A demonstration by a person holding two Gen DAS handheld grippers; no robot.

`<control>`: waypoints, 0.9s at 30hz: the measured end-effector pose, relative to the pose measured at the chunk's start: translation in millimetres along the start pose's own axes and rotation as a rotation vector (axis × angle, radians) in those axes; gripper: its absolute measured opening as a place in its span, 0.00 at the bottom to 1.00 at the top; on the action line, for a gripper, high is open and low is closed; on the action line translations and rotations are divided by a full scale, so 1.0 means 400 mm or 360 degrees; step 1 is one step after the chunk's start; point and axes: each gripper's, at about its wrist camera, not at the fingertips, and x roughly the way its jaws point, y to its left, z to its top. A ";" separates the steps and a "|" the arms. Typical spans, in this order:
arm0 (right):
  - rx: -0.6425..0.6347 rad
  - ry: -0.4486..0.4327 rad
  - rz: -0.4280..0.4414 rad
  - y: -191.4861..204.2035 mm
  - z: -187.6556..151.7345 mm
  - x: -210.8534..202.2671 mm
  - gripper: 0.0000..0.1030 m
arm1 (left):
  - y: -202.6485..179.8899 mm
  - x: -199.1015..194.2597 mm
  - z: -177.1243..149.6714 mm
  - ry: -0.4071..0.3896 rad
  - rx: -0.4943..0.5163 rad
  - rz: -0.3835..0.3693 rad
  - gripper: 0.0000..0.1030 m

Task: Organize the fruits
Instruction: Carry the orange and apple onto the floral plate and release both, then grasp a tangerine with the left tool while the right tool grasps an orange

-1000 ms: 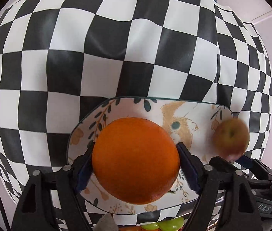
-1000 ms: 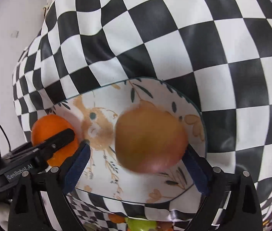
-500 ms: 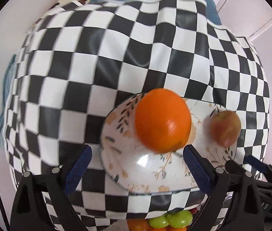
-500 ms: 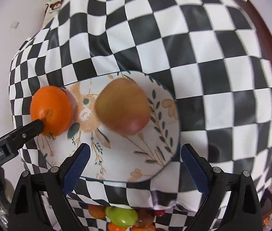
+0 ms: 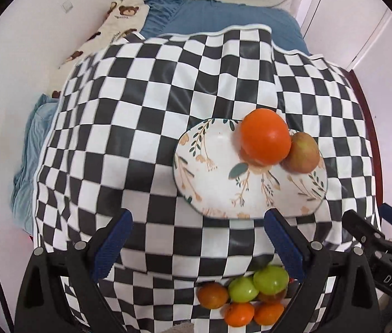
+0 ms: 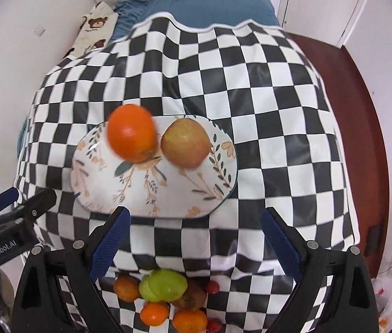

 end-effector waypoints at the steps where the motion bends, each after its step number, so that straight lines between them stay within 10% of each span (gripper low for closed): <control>1: -0.0009 -0.0025 -0.0019 0.017 -0.014 -0.006 0.94 | 0.005 -0.022 -0.005 -0.0016 0.0002 0.0003 0.94; 20: -0.0022 -0.0321 -0.0037 0.061 -0.191 -0.226 0.98 | 0.017 -0.209 -0.151 -0.0253 0.0017 -0.0026 1.00; 27: 0.0026 -0.0211 0.0014 0.038 -0.256 -0.161 0.99 | 0.035 -0.143 -0.210 -0.0191 0.0026 0.0053 1.00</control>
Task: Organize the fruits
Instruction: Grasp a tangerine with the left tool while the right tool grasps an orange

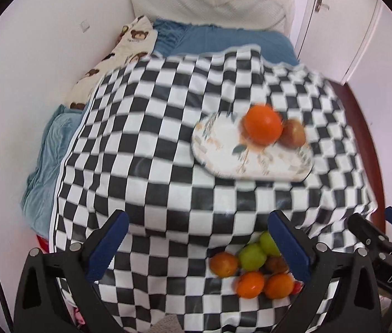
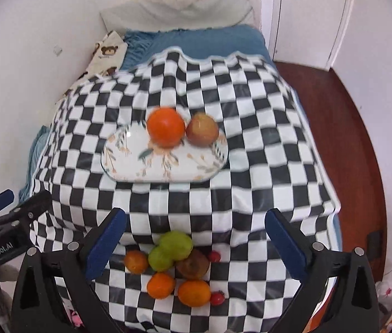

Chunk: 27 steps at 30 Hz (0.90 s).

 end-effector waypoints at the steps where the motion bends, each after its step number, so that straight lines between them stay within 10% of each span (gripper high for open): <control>1: 0.0006 0.0038 0.0003 -0.004 -0.015 0.021 0.99 | -0.002 0.020 -0.017 0.0033 0.0015 0.0014 1.00; 9: 0.0178 0.0556 0.0215 -0.066 -0.200 0.257 0.98 | -0.045 0.238 -0.193 0.0481 0.0139 0.0013 1.00; 15: 0.0247 0.0835 0.0294 -0.091 -0.330 0.404 0.79 | -0.045 0.342 -0.268 0.0695 0.0122 0.0026 1.00; 27: -0.0147 0.0871 0.0206 -0.019 -0.378 0.466 0.64 | -0.061 0.387 -0.306 0.0907 -0.0157 -0.0462 0.92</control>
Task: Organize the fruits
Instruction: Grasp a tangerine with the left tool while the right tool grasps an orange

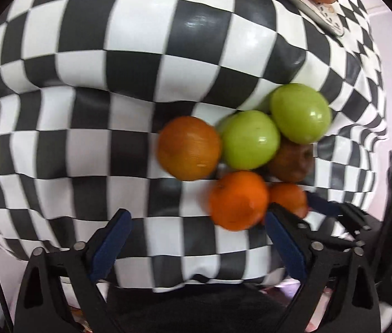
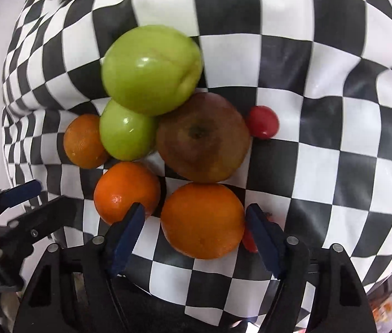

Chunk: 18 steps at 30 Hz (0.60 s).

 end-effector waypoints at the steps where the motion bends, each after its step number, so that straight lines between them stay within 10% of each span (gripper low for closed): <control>1: -0.0035 -0.0006 -0.0003 0.010 0.006 0.001 0.64 | -0.010 0.006 0.000 0.0013 0.0002 -0.0026 0.92; 8: 0.0026 -0.0036 0.0099 -0.029 -0.048 -0.017 0.63 | -0.109 0.076 0.022 0.0109 0.0112 -0.0053 0.90; 12: 0.0028 -0.0035 0.0110 -0.028 -0.058 -0.017 0.64 | -0.136 0.137 0.025 0.0155 0.0144 -0.0005 0.59; 18: 0.0022 -0.0023 0.0099 -0.027 -0.066 -0.013 0.64 | -0.128 0.123 0.021 0.0069 0.0215 0.0077 0.53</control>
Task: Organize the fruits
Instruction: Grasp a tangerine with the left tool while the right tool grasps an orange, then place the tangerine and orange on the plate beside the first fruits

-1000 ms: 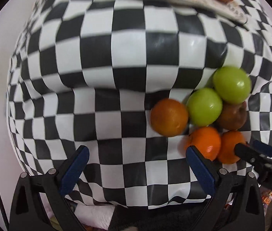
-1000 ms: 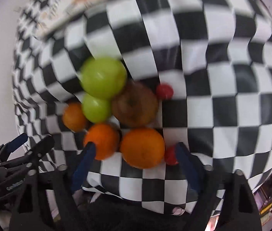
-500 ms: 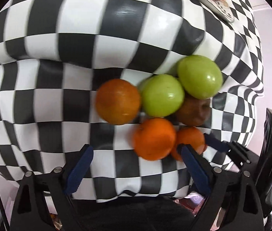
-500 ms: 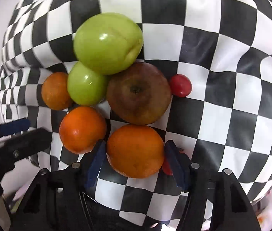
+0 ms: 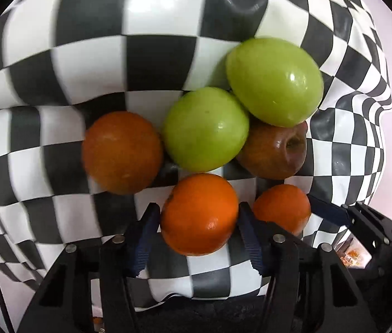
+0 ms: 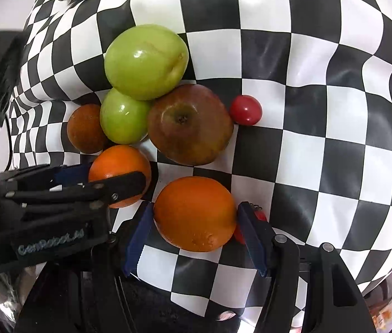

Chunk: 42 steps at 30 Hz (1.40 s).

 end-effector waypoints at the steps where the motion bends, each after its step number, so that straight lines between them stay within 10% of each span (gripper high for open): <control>1: -0.0006 0.0001 -0.0005 -0.002 0.016 -0.003 0.64 | 0.007 -0.011 -0.007 -0.0019 0.0006 0.0023 0.53; 17: -0.0123 0.0037 -0.0155 0.088 0.083 0.009 0.65 | 0.070 -0.015 -0.079 -0.0081 -0.0028 0.0074 0.53; 29: -0.0102 -0.0121 -0.0015 0.099 0.042 -0.147 0.64 | 0.032 -0.252 -0.104 -0.0317 0.0049 -0.0048 0.53; 42: -0.0038 -0.0369 0.0047 0.031 0.346 -0.413 0.64 | 0.020 -0.486 0.200 -0.0546 0.0053 -0.0038 0.53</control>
